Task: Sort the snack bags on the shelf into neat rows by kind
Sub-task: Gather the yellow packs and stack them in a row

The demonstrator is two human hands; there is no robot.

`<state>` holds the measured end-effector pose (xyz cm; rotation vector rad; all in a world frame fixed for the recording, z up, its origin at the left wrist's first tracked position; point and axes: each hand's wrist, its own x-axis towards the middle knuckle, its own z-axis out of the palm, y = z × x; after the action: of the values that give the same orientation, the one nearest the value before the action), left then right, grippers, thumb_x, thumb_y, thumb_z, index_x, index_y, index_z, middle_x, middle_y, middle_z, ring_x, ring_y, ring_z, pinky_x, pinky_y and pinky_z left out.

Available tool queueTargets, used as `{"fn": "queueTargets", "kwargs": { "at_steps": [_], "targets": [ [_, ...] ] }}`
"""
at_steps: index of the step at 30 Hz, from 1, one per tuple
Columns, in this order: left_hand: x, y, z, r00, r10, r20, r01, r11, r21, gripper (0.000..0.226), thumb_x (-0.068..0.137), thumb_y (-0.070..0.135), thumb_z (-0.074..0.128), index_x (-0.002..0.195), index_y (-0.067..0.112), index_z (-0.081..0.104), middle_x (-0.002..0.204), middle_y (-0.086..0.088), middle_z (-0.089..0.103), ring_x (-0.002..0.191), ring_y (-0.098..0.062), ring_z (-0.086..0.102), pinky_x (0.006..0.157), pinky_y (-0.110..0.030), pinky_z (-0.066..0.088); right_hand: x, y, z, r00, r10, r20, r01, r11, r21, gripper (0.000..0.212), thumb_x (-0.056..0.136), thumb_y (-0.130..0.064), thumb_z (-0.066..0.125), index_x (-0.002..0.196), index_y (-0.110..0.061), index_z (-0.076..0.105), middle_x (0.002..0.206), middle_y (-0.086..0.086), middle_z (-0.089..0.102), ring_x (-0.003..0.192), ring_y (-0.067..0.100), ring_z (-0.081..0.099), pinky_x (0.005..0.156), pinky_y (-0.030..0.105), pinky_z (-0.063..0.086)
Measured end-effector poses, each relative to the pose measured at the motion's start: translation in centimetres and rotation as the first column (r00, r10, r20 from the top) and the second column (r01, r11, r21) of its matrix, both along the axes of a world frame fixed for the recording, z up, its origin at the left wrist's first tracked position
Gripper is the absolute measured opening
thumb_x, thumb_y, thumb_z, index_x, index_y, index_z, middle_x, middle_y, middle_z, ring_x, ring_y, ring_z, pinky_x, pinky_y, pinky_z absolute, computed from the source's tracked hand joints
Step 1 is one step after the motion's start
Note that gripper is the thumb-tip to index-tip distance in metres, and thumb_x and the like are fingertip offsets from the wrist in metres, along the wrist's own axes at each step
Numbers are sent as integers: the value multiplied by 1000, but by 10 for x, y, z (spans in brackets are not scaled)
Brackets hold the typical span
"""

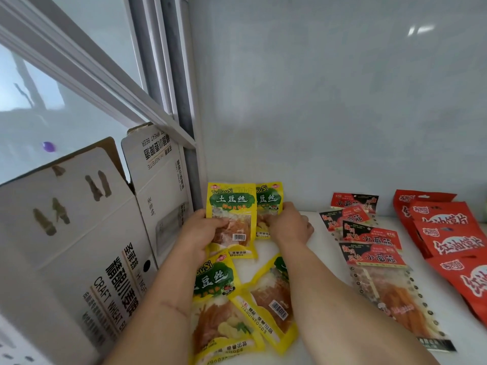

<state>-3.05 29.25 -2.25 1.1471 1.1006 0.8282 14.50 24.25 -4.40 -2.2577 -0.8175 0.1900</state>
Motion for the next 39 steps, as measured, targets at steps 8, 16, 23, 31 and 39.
{"fn": "queueTargets", "kwargs": {
  "at_steps": [8, 16, 23, 31, 39],
  "targets": [
    [10, -4, 4, 1000, -20, -25, 20, 1000, 22, 15, 89, -2, 66, 102, 5, 69, 98, -18, 76, 83, -34, 74, 73, -48, 61, -2, -14, 6, 998, 24, -50, -21, 999, 47, 41, 96, -38, 51, 129, -15, 50, 131, 10, 59, 123, 35, 48, 96, 41, 36],
    [31, -12, 9, 996, -75, -44, 76, 997, 30, 17, 89, -5, 64, 84, 11, 69, 97, -19, 75, 85, -34, 73, 82, -55, 59, -14, -40, 2, 996, 48, -76, -38, 991, 127, 37, 101, -36, 39, 122, -12, 58, 122, 12, 63, 112, 35, 57, 93, 45, 47],
    [49, -4, -13, 983, -88, -164, 112, 983, 148, 17, 66, 17, 76, 82, 17, 77, 87, -9, 79, 81, -31, 76, 81, -56, 60, -25, -58, -6, 997, 71, -8, -70, 990, 126, 39, 99, -34, 48, 128, -10, 55, 127, 11, 60, 117, 33, 53, 95, 41, 45],
    [54, -7, -16, 893, 35, -449, 149, 918, 368, 15, 78, 29, 75, 88, 18, 73, 90, -6, 76, 85, -30, 72, 79, -45, 59, -27, -64, -3, 996, 92, -19, -90, 991, 101, 45, 98, -36, 52, 133, -9, 52, 135, 11, 56, 125, 31, 49, 101, 41, 42],
    [31, -28, 13, 836, 123, -535, 188, 852, 488, 50, 93, 27, 65, 137, 7, 51, 141, -15, 49, 126, -31, 52, 99, -32, 42, -46, -90, 10, 991, 95, 95, -103, 991, 81, 44, 99, -42, 47, 135, -17, 52, 136, 6, 55, 125, 28, 50, 103, 44, 39]
  ]
}}
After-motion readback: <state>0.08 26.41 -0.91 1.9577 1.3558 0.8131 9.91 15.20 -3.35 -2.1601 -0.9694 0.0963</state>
